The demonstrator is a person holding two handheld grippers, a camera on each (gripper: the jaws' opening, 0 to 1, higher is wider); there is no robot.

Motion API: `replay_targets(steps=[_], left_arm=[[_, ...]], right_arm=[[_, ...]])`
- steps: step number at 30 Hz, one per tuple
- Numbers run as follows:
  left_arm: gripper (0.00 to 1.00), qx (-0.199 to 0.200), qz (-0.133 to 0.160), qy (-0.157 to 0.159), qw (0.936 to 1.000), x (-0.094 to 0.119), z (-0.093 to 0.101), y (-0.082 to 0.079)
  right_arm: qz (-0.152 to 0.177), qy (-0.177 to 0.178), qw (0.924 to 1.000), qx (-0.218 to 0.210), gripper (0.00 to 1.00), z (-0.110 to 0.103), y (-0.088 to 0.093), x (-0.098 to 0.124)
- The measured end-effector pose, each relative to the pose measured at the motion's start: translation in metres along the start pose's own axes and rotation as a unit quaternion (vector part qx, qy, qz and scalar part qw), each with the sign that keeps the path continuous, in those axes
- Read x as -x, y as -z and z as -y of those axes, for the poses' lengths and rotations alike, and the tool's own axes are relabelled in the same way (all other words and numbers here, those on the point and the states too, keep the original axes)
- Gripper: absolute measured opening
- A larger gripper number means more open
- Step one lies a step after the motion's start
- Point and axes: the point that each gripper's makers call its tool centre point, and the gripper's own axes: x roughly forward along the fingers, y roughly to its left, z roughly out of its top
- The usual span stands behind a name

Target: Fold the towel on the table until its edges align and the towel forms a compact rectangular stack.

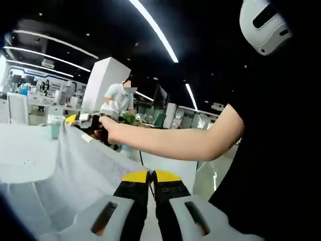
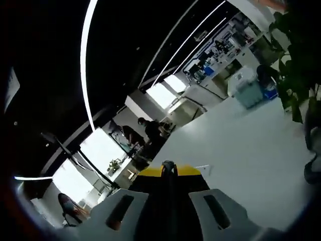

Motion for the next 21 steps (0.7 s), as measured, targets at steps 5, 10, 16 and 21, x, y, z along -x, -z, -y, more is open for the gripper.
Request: replay_targets(steps=[5, 10, 16, 21], left_arm=[[0.03, 0.020, -0.011, 0.015, 0.9996, 0.050, -0.025, -0.001], [0.03, 0.044, -0.003, 0.023, 0.9988, 0.087, -0.044, -0.008], [0.03, -0.002, -0.006, 0.011, 0.9999, 0.117, -0.057, -0.008], [0.03, 0.018, -0.003, 0.033, 0.9993, 0.144, -0.072, -0.009]], right_arm=[[-0.008, 0.005, 1.0000, 0.000, 0.03, -0.024, 0.015, -0.025], [-0.012, 0.022, 0.9996, 0.012, 0.03, -0.036, 0.027, -0.044], [-0.013, 0.029, 0.9995, -0.006, 0.03, -0.055, 0.032, -0.066], [-0.024, 0.047, 0.9986, 0.011, 0.03, -0.064, 0.040, -0.076]])
